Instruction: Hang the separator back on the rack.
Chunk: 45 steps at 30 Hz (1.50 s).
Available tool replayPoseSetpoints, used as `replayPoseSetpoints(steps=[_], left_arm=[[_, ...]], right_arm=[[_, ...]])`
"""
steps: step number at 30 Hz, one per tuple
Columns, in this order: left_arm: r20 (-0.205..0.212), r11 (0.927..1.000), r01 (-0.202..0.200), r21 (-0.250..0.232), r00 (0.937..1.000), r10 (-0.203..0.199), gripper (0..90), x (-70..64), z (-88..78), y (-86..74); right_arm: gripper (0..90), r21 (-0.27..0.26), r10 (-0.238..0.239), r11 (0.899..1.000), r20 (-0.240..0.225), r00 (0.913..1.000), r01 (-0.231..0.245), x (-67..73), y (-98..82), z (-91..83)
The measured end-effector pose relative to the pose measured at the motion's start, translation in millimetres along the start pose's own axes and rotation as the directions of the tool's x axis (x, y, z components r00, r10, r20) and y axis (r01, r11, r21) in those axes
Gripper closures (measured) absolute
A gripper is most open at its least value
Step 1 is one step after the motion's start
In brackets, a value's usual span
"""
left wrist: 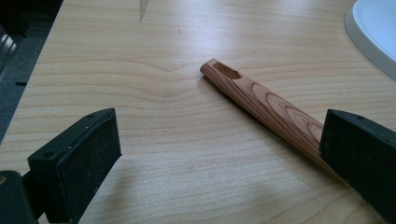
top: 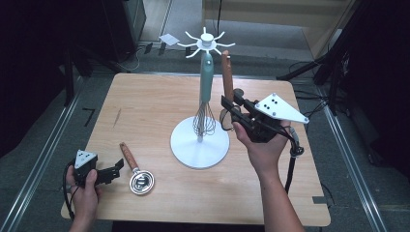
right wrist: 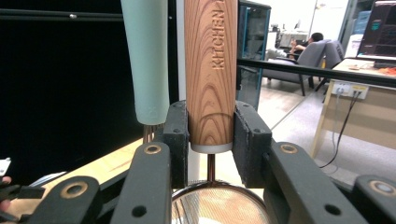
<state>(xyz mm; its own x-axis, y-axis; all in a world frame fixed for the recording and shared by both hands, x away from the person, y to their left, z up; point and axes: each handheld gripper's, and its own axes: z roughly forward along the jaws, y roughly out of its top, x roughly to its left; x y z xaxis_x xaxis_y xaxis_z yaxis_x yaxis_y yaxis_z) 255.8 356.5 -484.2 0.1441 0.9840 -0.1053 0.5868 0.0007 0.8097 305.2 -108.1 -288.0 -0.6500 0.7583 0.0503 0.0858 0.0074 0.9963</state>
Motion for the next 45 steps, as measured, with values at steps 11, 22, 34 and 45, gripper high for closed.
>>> replayPoseSetpoints(steps=[11,22,34,45], left_arm=[[0.0,1.0,0.0,-0.001,1.0,0.0,0.0,-0.1,0.0,0.0],[0.0,1.0,-0.001,0.0,1.0,0.001,0.0,-0.1,0.1,0.0],[0.0,1.0,-0.001,0.003,1.0,0.001,0.0,-0.1,0.1,0.1],[0.001,1.0,-0.002,0.006,1.0,0.002,0.0,0.0,0.0,0.3]], right_arm=[[66.9,0.014,-0.002,1.0,-0.008,1.0,0.002,0.2,1.6,2.9],[87.8,0.011,-0.012,1.0,0.034,0.9993,0.011,-3.7,3.9,1.3],[90.0,-0.021,-0.03,0.999,0.078,0.9965,0.031,-10.8,25.0,15.1],[90.0,-0.079,-0.026,0.996,0.037,0.999,0.028,-13.0,42.5,20.2]])
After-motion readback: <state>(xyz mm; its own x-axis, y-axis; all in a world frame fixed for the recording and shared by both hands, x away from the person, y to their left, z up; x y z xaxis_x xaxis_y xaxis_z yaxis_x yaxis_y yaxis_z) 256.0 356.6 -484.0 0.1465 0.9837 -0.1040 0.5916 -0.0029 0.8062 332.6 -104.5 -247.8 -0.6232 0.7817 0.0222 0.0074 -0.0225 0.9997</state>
